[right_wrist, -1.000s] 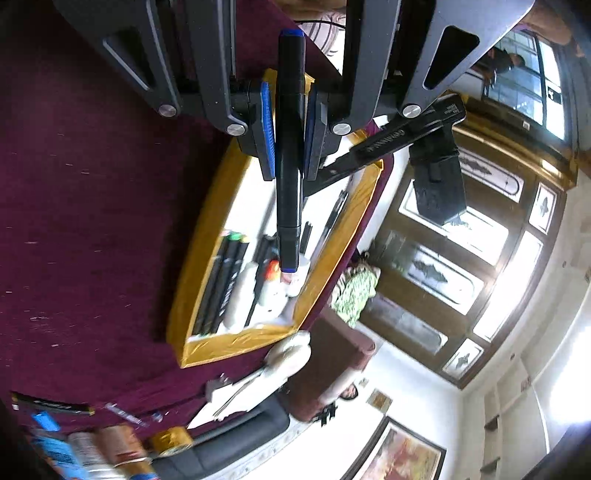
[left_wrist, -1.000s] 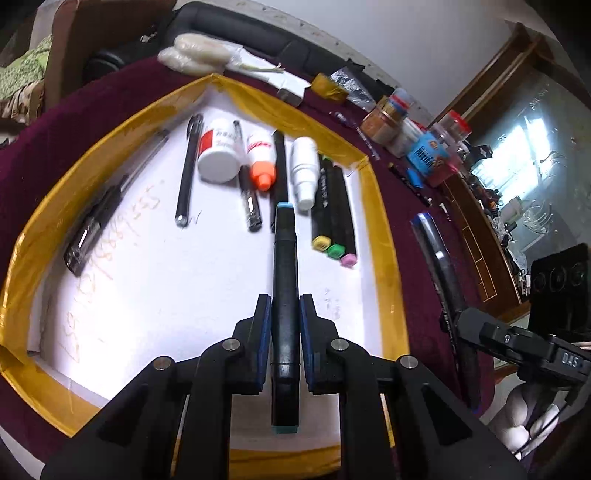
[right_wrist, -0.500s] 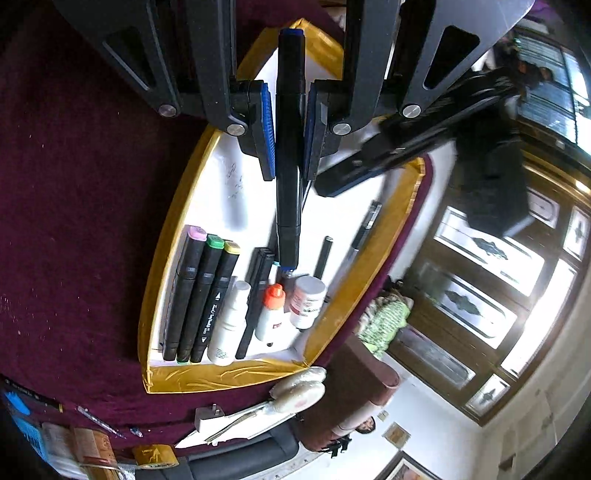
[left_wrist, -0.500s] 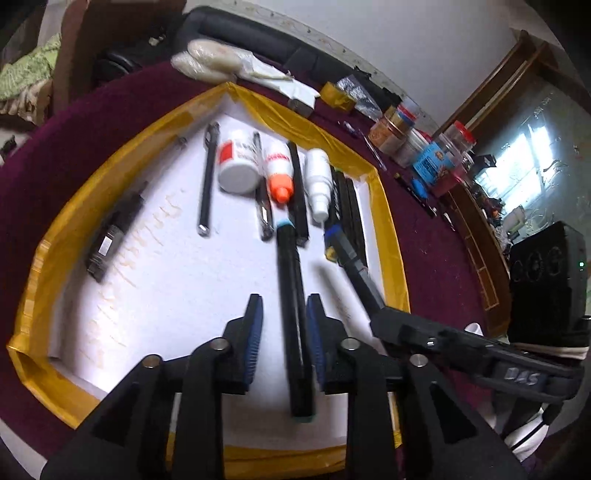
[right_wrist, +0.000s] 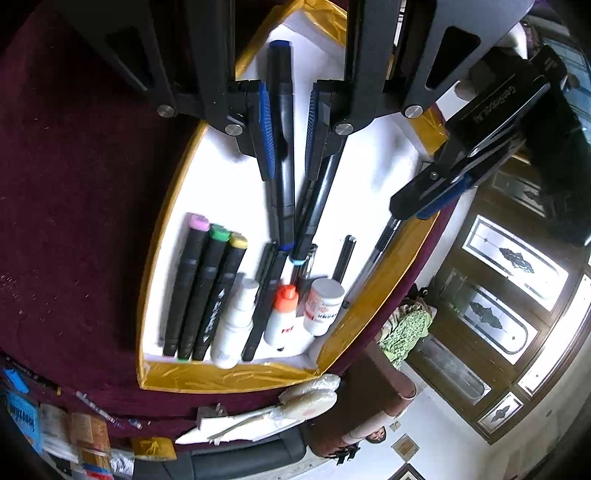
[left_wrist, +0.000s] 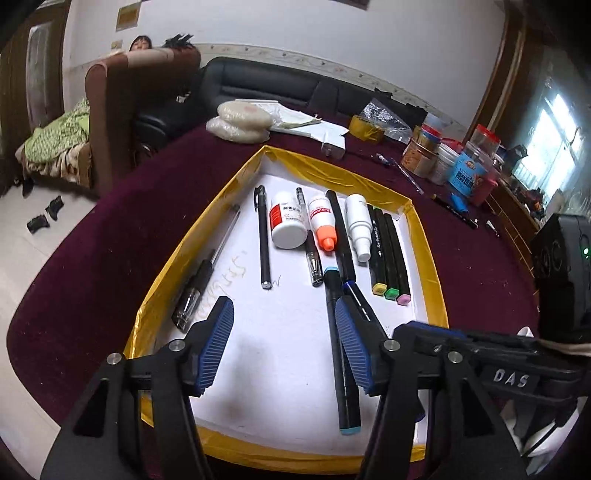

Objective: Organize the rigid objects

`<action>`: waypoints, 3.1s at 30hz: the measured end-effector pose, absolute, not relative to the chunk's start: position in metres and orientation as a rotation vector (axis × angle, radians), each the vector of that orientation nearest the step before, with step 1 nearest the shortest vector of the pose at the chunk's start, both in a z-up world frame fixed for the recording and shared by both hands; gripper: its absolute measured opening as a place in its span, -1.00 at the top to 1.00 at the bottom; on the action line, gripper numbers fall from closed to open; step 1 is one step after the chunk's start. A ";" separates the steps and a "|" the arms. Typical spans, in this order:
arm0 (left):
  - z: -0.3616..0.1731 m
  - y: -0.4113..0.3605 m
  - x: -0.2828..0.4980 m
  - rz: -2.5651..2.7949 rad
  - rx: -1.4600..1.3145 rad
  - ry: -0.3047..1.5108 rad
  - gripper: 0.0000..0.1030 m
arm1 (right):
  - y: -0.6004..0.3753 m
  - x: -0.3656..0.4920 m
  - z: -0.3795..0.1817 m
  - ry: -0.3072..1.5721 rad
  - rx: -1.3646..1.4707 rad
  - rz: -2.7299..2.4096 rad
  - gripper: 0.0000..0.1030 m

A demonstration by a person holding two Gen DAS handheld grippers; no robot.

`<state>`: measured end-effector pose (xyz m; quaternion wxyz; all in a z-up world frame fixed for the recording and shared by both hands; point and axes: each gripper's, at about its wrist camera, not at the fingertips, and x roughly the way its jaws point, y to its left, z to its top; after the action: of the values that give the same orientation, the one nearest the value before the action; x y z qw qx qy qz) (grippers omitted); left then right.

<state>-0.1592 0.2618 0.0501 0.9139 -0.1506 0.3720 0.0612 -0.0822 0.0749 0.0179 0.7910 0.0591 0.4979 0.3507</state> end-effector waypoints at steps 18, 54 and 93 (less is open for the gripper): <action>0.055 0.247 -0.157 0.096 -0.300 0.769 -0.10 | -0.023 -0.075 0.046 0.920 0.282 0.638 0.62; 0.049 0.253 -0.160 0.096 -0.337 0.779 -0.10 | 0.023 -0.090 0.089 0.785 0.138 0.704 0.37; 0.083 0.214 -0.162 0.033 -0.219 0.717 -0.46 | -0.064 -0.077 0.059 0.837 0.225 0.523 0.36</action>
<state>-0.1615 0.2144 0.0830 0.9305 -0.1068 0.3501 0.0159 -0.0765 -0.0637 0.0593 0.8747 0.1079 0.4006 0.2507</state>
